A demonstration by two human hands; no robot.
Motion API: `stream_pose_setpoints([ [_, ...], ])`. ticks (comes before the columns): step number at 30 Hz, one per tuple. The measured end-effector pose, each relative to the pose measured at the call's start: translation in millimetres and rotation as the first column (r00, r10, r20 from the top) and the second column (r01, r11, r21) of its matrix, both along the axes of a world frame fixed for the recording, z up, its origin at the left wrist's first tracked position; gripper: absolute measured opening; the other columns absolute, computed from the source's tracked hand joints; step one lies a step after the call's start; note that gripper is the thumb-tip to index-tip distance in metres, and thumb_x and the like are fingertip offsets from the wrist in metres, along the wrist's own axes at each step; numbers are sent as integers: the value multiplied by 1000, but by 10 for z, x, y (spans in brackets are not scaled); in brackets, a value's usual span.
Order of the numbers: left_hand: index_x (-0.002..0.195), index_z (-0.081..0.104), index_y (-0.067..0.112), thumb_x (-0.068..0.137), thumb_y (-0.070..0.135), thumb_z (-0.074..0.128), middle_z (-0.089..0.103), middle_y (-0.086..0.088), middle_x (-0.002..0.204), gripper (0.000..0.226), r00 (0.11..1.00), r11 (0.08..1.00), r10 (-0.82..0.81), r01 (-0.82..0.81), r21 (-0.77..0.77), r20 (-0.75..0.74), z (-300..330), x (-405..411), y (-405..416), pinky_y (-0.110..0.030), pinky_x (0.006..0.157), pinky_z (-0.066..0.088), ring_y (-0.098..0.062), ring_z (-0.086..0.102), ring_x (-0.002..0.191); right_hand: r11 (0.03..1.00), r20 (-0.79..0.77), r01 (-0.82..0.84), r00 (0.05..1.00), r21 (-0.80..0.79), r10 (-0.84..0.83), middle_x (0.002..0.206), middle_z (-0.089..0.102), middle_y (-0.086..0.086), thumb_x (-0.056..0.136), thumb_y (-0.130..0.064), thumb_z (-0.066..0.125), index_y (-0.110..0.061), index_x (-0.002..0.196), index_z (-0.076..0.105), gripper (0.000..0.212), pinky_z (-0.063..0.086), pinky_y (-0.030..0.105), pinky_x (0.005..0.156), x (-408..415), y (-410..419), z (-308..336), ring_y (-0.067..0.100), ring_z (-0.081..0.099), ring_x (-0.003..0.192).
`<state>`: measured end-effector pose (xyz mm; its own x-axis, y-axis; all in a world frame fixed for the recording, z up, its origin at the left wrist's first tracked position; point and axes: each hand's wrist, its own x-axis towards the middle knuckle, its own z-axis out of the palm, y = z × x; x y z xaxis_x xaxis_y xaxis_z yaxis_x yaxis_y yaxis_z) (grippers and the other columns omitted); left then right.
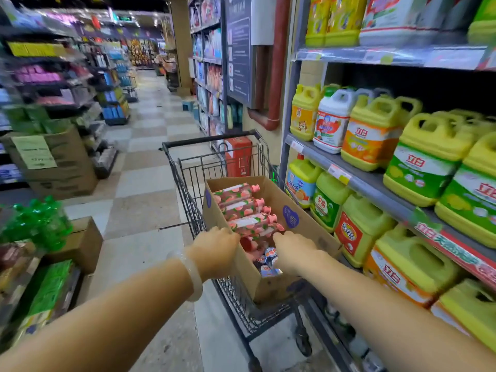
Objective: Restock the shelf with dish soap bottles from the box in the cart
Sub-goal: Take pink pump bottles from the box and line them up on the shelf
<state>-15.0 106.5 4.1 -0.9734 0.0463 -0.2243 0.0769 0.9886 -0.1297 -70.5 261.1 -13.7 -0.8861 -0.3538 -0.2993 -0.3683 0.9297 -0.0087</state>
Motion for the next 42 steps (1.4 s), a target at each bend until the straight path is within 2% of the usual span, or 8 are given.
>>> stream_pose_setpoints([
  [10,125,50,19,84,34,62,57,-4,120,46,996,994,19,-27,102,83,-438,-1850,-494,-38,90,52,-24,56,107,990,138,124,984,-73,-113,120,53,13,90,-26,58,-9,123,44,40,46,36,74,-1653,-354,-339,33,58,104],
  [22,132,45,12,85,38,60,52,-10,129,56,919,980,-158,101,171,362,-1532,-3535,-900,-39,98,44,-29,51,118,795,469,550,790,-256,-395,135,50,16,86,-33,63,-9,138,34,64,44,32,93,-2684,-639,-1500,32,50,121],
  [26,133,46,5,89,39,55,51,-12,134,56,848,959,-221,99,266,482,-1781,-3972,-1009,-33,102,39,-28,50,123,552,628,779,595,-297,-501,131,54,16,84,-36,66,-4,143,26,79,45,30,91,-2933,-989,-1899,29,55,117],
  [31,110,63,10,74,46,54,65,-8,113,51,738,948,-245,47,313,629,-2194,-4224,-1114,-32,92,48,-27,60,109,22,768,936,303,-353,-564,133,54,7,52,-66,70,-6,132,43,103,45,34,97,-3132,-1385,-2529,26,56,120],
  [33,122,57,12,82,40,55,58,-7,124,49,706,957,-237,53,284,667,-2314,-4219,-1149,-33,102,41,-27,52,120,-172,827,945,146,-279,-542,126,61,7,34,-80,71,-14,127,51,116,52,46,91,-3114,-1482,-3010,28,63,109],
  [36,142,29,8,83,43,61,38,-13,140,76,707,966,-208,39,257,675,-2449,-4231,-1175,-37,111,32,-30,37,132,-291,832,924,49,-247,-552,122,64,2,10,-91,63,-19,125,56,136,53,45,91,-3122,-1604,-3484,25,62,109],
  [39,142,24,11,70,47,76,35,-11,137,96,708,966,-139,-57,252,692,-2515,-4309,-1209,-37,109,37,-29,41,129,-462,873,860,-42,-216,-486,115,67,5,10,-73,79,-14,117,62,124,54,39,89,-3197,-1684,-2917,24,64,105],
  [42,141,30,19,61,52,80,36,-8,133,100,673,972,-141,-43,229,726,-2503,-4382,-1225,-39,109,37,-28,42,126,-535,917,829,-71,-165,-392,97,71,4,50,-35,91,-12,98,67,59,56,38,84,-3217,-1651,-2629,23,67,90],
])
